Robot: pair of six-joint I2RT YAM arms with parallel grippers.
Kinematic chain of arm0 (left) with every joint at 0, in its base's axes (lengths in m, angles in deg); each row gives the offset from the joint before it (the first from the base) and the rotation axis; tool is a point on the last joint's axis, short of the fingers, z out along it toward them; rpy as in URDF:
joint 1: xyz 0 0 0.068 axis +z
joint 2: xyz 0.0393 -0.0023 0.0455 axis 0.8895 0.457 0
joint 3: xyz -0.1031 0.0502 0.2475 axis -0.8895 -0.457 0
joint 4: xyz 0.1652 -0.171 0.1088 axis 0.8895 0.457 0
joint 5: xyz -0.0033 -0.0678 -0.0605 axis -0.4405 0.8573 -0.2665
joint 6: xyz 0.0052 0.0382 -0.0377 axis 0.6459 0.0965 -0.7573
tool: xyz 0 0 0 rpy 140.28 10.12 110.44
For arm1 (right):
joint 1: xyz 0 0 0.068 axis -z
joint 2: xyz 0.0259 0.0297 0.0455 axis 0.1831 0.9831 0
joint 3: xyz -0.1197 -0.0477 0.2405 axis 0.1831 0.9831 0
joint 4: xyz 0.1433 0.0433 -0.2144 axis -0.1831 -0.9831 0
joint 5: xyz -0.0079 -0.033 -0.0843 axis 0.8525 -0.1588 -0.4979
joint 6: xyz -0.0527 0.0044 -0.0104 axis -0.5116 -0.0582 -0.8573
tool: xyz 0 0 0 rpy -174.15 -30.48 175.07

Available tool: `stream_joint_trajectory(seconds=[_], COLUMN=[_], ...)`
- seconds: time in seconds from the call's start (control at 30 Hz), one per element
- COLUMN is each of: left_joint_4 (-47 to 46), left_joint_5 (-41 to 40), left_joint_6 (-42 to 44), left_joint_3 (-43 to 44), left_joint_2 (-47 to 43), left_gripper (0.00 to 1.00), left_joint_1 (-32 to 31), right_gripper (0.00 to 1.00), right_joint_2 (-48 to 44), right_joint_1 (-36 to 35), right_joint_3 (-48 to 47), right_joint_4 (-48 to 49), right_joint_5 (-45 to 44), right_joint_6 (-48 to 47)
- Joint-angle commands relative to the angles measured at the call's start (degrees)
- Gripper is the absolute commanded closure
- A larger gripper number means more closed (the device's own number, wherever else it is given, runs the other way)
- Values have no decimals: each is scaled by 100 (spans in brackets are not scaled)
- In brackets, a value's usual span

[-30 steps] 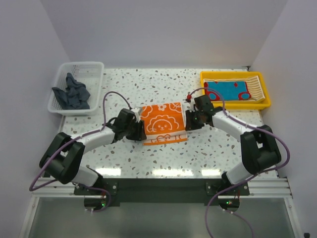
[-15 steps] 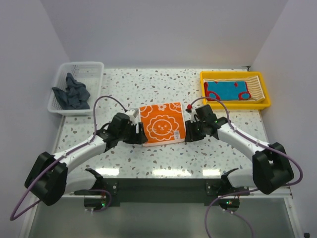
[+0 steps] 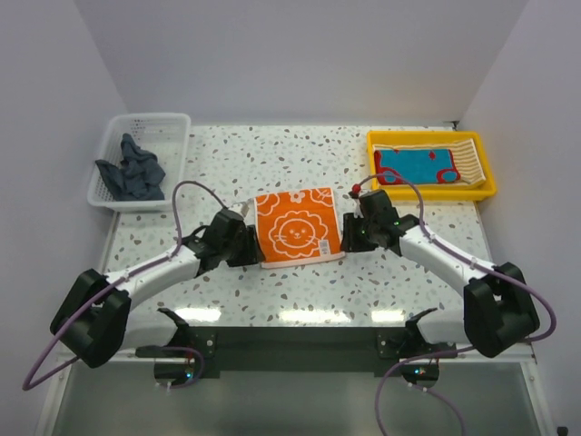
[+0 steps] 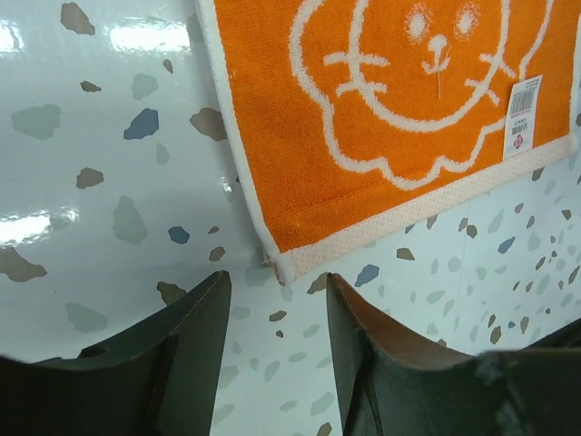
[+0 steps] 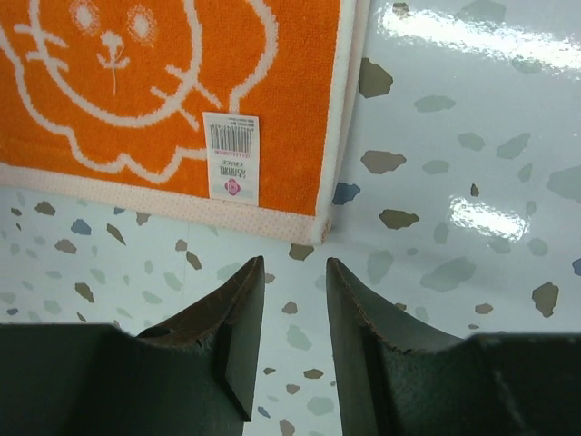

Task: Fold and stack the towels
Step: Fold the towel

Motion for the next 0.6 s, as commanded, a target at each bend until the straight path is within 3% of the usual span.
stream_joint_trajectory(seconds=[0.0,0.2,0.37,0.57], left_joint_4=[-34,177,134,-148], left_joint_5=[-249,-644,-698,-706], left_joint_6=[-295,-252,-76,-32], left_joint_3=[262,815,1290,1169], left_joint_2=[115,379,887,1573], left_gripper=[50,67,71,76], left_joint_1=[-152,-363,-469,-469], right_gripper=[63,76,82,83], right_joint_2=[131,421,850,1168], right_joint_1=[13,13,13,13], right_joint_3=[-123,-255,-246,-62], right_joint_4=[466,942,1222,1390], right_joint_5=[-167,193,334,335], right_joint_6=[435,629,743,831])
